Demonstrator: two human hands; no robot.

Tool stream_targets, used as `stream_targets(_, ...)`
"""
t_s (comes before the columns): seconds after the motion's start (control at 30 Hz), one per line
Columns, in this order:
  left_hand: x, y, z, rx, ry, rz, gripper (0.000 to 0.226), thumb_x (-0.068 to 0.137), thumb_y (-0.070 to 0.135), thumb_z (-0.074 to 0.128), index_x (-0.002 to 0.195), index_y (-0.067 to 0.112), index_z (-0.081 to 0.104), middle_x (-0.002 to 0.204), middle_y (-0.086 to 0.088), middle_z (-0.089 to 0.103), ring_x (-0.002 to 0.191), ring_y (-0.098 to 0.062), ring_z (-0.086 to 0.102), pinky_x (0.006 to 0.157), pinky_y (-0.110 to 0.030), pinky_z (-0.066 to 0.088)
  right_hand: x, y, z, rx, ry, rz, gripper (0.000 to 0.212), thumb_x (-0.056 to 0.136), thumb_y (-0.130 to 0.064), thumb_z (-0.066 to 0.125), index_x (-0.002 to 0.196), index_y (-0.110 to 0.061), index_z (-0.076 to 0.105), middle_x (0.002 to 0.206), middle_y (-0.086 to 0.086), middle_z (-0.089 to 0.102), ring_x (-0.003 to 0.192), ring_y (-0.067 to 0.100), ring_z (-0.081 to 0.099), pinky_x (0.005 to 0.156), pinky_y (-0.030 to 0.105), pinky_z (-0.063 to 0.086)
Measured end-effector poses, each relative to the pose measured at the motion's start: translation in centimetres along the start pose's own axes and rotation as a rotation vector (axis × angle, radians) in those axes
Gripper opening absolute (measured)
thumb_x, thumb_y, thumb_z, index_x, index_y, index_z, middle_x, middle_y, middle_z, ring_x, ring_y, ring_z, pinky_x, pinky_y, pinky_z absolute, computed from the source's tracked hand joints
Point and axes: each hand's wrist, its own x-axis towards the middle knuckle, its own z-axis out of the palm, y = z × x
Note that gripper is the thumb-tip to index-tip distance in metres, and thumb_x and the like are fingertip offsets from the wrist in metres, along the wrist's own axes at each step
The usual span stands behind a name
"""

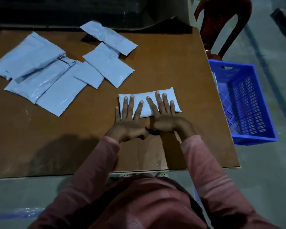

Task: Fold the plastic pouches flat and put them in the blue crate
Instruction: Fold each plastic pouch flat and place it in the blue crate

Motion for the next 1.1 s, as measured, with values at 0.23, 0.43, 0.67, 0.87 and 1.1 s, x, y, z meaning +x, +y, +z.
stream_targets(0.23,0.9,0.4,0.2,-0.067,-0.114,-0.100,0.126,0.063,0.048,0.064,0.163,0.029,-0.012,0.161,-0.007,-0.040,0.146,-0.023,-0.043,0.119,-0.057,-0.022,0.6,0.0,-0.6,-0.100,-0.145,-0.013,0.126,0.076,-0.052,0.067,0.152,-0.033,-0.033,0.148,0.008,-0.053,0.131,0.029,-0.054,0.117,0.051,-0.023)
stream_targets(0.43,2.6,-1.6,-1.3,-0.090,-0.155,-0.045,0.146,0.033,0.084,0.037,0.159,0.034,-0.019,0.158,0.001,-0.042,0.149,-0.028,-0.037,0.119,-0.058,-0.018,0.8,-0.5,-0.5,-0.120,-0.151,-0.001,0.123,0.073,-0.052,0.059,0.153,-0.028,-0.031,0.149,0.014,-0.051,0.133,0.036,-0.052,0.117,0.058,-0.021)
stream_targets(0.67,-0.3,-0.1,2.9,0.067,0.376,0.069,0.114,0.075,0.063,0.053,0.164,0.027,-0.011,0.168,-0.006,-0.029,0.151,-0.027,-0.034,0.120,-0.066,-0.014,0.1,0.2,1.2,-0.049,0.074,-0.073,0.126,0.074,-0.055,0.066,0.152,-0.037,-0.032,0.152,0.001,-0.051,0.132,0.024,-0.056,0.115,0.059,-0.024)
stream_targets(0.87,-0.5,0.1,3.8,0.028,0.646,0.152,0.089,0.080,0.043,0.059,0.156,0.006,0.031,0.167,-0.020,0.008,0.157,-0.040,-0.010,0.126,-0.060,0.009,0.0,0.3,2.8,-0.023,0.291,-0.094,0.101,0.092,-0.048,0.060,0.159,-0.038,-0.014,0.164,0.001,-0.031,0.144,0.025,-0.042,0.115,0.055,-0.027)
stream_targets(1.1,0.4,-1.6,2.9,0.037,0.583,0.166,0.099,0.084,0.045,0.058,0.159,-0.003,0.014,0.170,-0.018,-0.011,0.155,-0.035,-0.022,0.127,-0.057,0.002,0.1,-0.2,3.2,0.008,0.400,-0.073,0.085,0.097,-0.048,0.056,0.161,-0.037,0.001,0.169,0.002,-0.016,0.150,0.025,-0.031,0.117,0.053,-0.024)
